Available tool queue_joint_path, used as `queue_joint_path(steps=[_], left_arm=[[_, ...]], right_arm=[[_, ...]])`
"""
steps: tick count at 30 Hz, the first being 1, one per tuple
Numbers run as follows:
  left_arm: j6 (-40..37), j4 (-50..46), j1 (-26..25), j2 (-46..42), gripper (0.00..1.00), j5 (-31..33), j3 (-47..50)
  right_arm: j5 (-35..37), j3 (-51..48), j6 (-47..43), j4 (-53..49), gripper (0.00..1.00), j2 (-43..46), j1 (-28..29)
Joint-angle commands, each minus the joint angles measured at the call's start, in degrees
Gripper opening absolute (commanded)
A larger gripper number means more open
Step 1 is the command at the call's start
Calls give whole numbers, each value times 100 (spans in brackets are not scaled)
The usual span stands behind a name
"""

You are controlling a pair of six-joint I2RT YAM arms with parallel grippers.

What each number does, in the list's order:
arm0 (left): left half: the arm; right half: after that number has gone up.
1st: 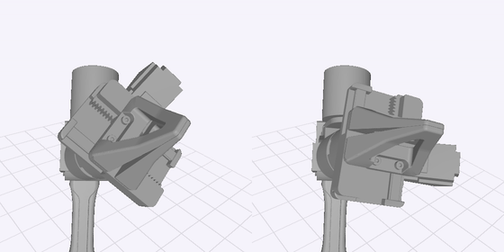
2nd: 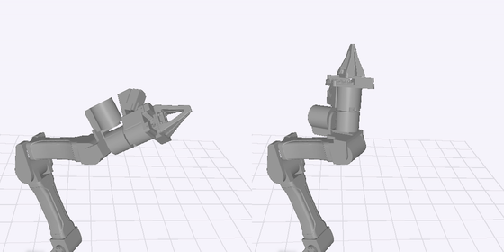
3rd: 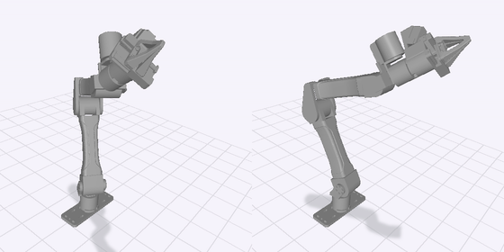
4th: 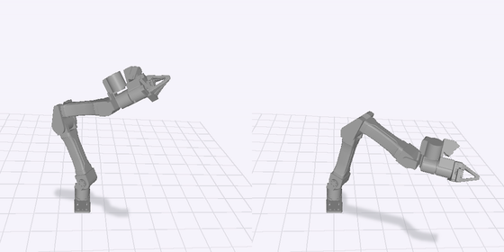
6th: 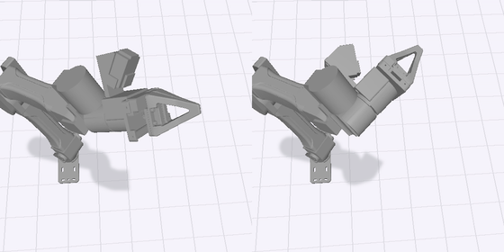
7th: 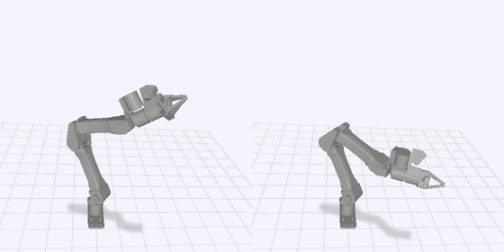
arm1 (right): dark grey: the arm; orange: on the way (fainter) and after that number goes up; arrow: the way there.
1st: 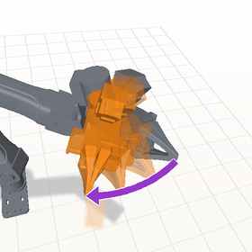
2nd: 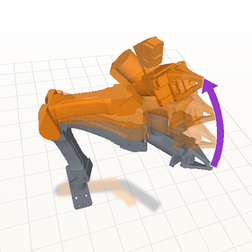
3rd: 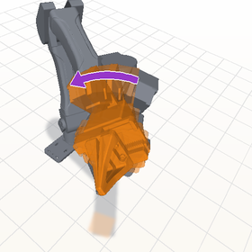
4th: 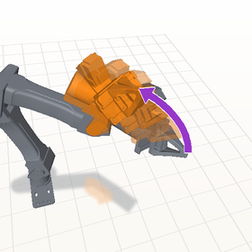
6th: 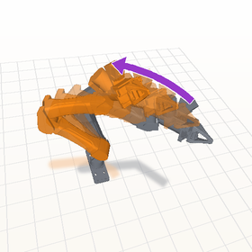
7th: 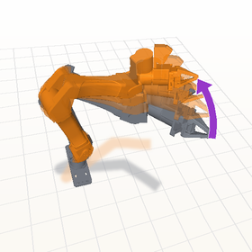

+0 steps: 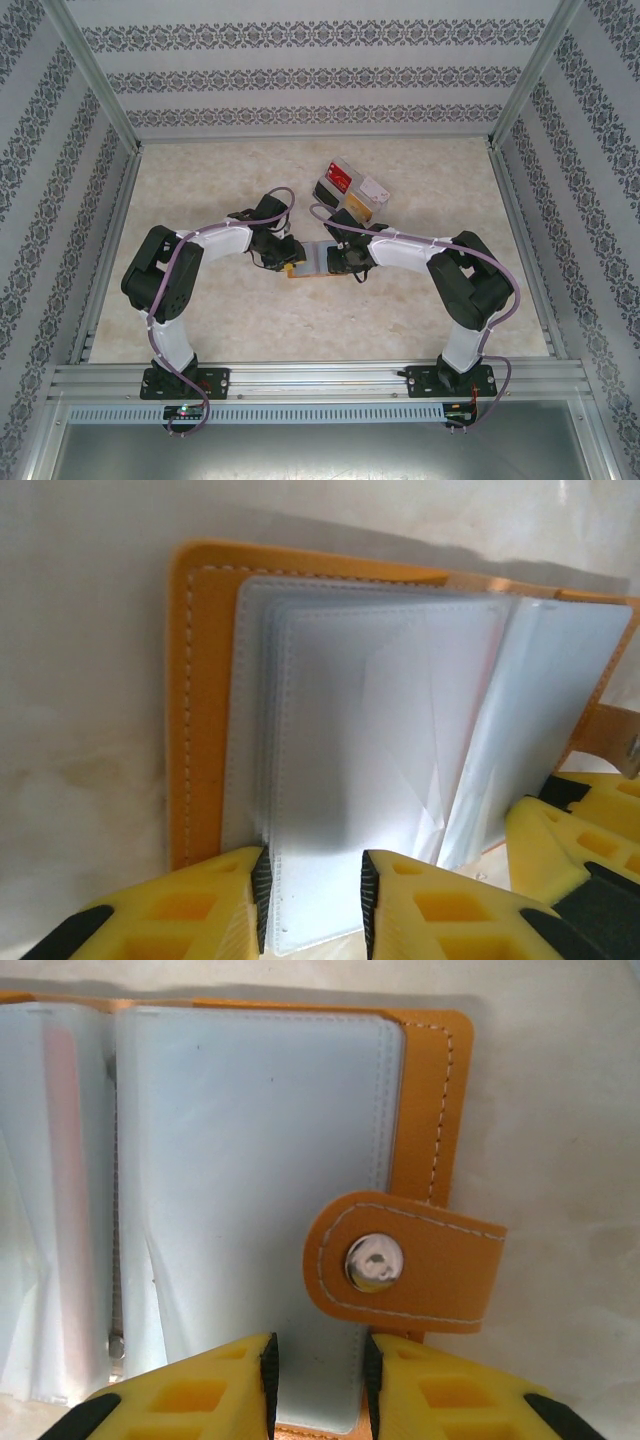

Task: Take the credit cards out of the card holder

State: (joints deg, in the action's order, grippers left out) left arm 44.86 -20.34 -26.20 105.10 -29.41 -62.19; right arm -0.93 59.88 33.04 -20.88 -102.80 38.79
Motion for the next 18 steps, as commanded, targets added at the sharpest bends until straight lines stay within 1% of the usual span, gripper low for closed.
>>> queue_joint_path(steps=[1, 13, 18], left_arm=[[-99, 274, -64, 0, 32, -341, -116], [156, 963, -61, -68, 34, -1032, 2], [330, 1368, -70, 14, 39, -1373, 64]], right_arm=[[-66, 72, -18, -77, 32, -134, 43], [-64, -1, -17, -34, 32, -56, 23], [-77, -80, 6, 47, 31, 81, -4]])
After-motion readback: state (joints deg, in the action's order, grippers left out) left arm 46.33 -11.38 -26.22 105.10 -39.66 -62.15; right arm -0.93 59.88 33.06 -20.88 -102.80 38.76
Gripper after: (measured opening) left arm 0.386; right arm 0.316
